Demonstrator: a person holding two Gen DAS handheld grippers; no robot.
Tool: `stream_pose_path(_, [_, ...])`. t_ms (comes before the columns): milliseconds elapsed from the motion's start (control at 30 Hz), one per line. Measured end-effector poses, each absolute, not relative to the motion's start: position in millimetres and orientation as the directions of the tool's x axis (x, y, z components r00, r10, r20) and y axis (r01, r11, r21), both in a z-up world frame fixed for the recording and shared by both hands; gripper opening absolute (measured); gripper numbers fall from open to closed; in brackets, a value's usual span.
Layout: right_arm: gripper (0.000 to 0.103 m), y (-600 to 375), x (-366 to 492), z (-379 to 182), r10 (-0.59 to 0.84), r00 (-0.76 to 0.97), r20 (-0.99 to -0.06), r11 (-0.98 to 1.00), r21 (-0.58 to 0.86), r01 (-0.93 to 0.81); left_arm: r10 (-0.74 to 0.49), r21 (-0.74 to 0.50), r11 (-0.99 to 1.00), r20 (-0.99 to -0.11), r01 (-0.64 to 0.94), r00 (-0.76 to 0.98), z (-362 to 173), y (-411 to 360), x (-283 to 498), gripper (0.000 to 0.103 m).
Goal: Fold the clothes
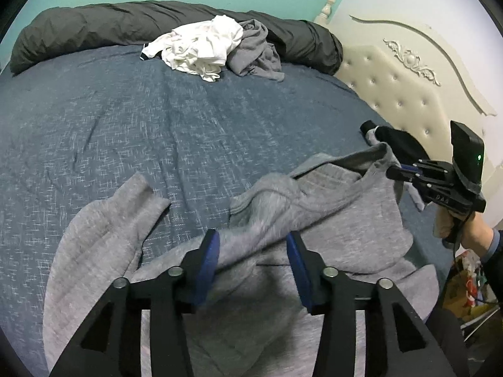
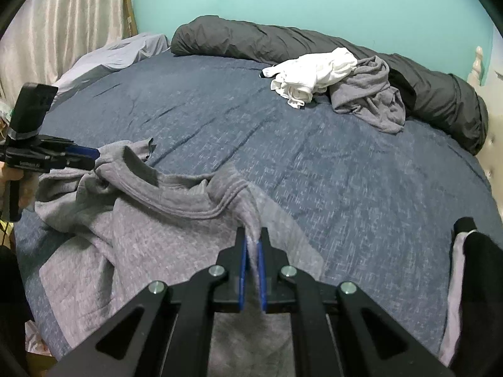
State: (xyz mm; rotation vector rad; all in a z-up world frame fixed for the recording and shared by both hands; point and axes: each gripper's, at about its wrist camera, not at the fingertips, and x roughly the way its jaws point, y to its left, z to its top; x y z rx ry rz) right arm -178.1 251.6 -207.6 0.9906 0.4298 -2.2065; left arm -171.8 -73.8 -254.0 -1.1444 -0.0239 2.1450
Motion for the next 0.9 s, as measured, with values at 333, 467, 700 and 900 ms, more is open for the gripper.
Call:
stream_pose_path(333, [0.006, 253.1, -178.4, -212.3, -0.459, -0.475, -0.751, -0.714, -0.007, 0.7, 0.568, -0.288, -0.735, -0.756, -0.614, -0.325, -270.3, -49.8, -193.8, 0.061])
stream_pose_path(467, [0.006, 252.9, -178.9, -211.6, -0.462, -0.481, -0.745, -0.721, -0.001, 0.693, 0.553, -0.268, -0.73, -0.772, -0.629, -0.313, -274.1, -41.0, -194.6, 0.009])
stream_pose_path(700, [0.005, 253.2, -177.5, -189.5, -0.47, -0.522, -0.712, -0.744, 0.003, 0.668, 0.52, -0.154, -0.738, -0.75, -0.658, -0.408, -224.6, -42.9, -175.1, 0.008])
stream_pose_path(900, [0.005, 254.6, -162.6, -116.1, -0.487, -0.599, -0.636, -0.766, -0.018, 0.642, 0.536, -0.125, -0.764, -0.669, -0.633, -0.515, -125.2, -66.7, -161.9, 0.008])
